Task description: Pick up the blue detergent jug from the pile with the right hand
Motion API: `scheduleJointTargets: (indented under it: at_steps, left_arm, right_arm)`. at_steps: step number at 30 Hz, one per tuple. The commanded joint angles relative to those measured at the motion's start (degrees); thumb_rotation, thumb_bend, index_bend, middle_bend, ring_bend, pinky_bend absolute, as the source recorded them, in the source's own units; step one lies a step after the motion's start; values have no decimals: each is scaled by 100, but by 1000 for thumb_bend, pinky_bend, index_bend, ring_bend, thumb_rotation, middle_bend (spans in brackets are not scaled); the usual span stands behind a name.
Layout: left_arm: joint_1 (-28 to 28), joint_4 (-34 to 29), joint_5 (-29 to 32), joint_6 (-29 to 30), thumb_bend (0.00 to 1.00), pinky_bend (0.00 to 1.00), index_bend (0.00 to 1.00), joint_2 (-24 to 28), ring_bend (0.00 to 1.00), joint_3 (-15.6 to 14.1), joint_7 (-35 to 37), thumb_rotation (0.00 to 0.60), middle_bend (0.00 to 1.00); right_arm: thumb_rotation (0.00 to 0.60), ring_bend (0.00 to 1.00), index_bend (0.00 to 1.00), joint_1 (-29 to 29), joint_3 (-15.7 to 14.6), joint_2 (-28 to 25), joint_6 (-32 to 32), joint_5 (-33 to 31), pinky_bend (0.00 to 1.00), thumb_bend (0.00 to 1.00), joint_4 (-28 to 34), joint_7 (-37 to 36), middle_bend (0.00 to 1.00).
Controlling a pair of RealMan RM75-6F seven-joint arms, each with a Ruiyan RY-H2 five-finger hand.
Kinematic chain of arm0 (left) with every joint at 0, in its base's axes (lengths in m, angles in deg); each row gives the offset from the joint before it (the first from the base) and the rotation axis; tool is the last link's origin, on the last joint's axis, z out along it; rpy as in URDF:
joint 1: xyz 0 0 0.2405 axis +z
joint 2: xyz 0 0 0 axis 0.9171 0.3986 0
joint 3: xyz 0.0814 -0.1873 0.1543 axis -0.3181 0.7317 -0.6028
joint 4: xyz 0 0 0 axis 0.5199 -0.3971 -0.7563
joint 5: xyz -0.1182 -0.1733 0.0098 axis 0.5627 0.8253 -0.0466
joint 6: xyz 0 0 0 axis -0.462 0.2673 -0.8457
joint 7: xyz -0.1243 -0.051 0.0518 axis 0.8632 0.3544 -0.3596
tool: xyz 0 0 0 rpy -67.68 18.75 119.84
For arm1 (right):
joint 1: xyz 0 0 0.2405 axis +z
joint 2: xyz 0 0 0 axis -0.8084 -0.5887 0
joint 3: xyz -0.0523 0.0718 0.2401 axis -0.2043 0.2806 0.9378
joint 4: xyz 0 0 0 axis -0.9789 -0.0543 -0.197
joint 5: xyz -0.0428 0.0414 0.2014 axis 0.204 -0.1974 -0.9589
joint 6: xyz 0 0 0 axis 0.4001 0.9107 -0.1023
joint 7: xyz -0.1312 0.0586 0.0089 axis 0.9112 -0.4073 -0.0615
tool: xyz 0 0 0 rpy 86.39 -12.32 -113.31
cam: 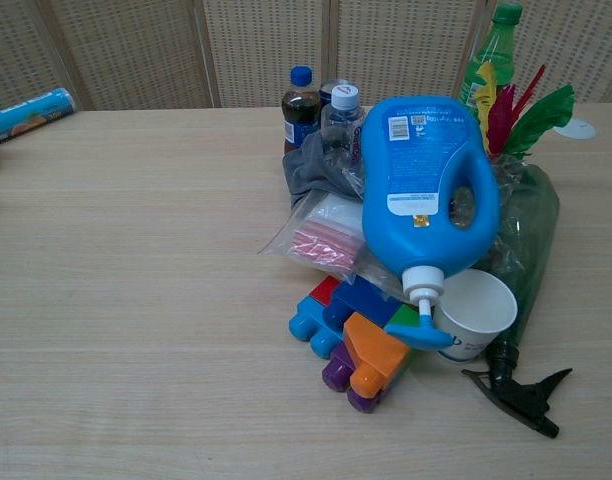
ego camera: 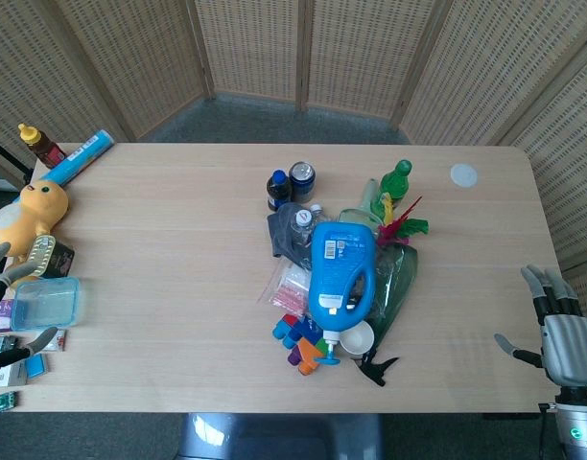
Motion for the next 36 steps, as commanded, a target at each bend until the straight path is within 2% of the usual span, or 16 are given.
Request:
scheduleJointTargets:
  at_steps: [1, 8, 15, 18, 29, 31, 36]
  left_arm:
    - [3, -7, -8, 11, 0, 0, 243, 4, 0, 3, 4, 600, 0]
    - [33, -46, -129, 58, 0, 0, 244, -10, 0, -26, -61, 600, 0]
    - [-11, -4, -12, -52, 0, 0, 243, -56, 0, -19, -81, 600, 0]
    - [-22, 26, -3, -59, 0, 0, 243, -92, 0, -8, -120, 600, 0]
    - [-23, 53, 2, -73, 0, 0, 243, -118, 0, -17, -161, 600, 0]
    - [-29, 49, -16, -88, 0, 0, 243, -124, 0, -26, -163, 600, 0]
    - [-18, 42, -47, -92, 0, 0, 243, -134, 0, -53, -179, 600, 0]
  right_arm:
    - [600, 0, 0, 4, -15, 22, -46, 56, 0, 0, -23, 22, 0]
    - [600, 0, 0, 39, -95, 36, -168, 300, 0, 0, -213, -63, 0]
    - [600, 0, 0, 289, -141, 38, -302, 776, 0, 0, -851, -130, 0]
    - [600, 0, 0, 465, -126, -23, -229, 1129, 0, 0, -1042, -92, 0]
    - [600, 0, 0, 1176, -294, -84, 653, 3252, 0, 0, -1841, 766, 0]
    - [600, 0, 0, 1299, -364, -1, 684, 3567, 0, 0, -1993, 938, 0]
    - [600, 0, 0, 1558, -518, 160, 356, 3845, 0, 0, -2189, 1123, 0]
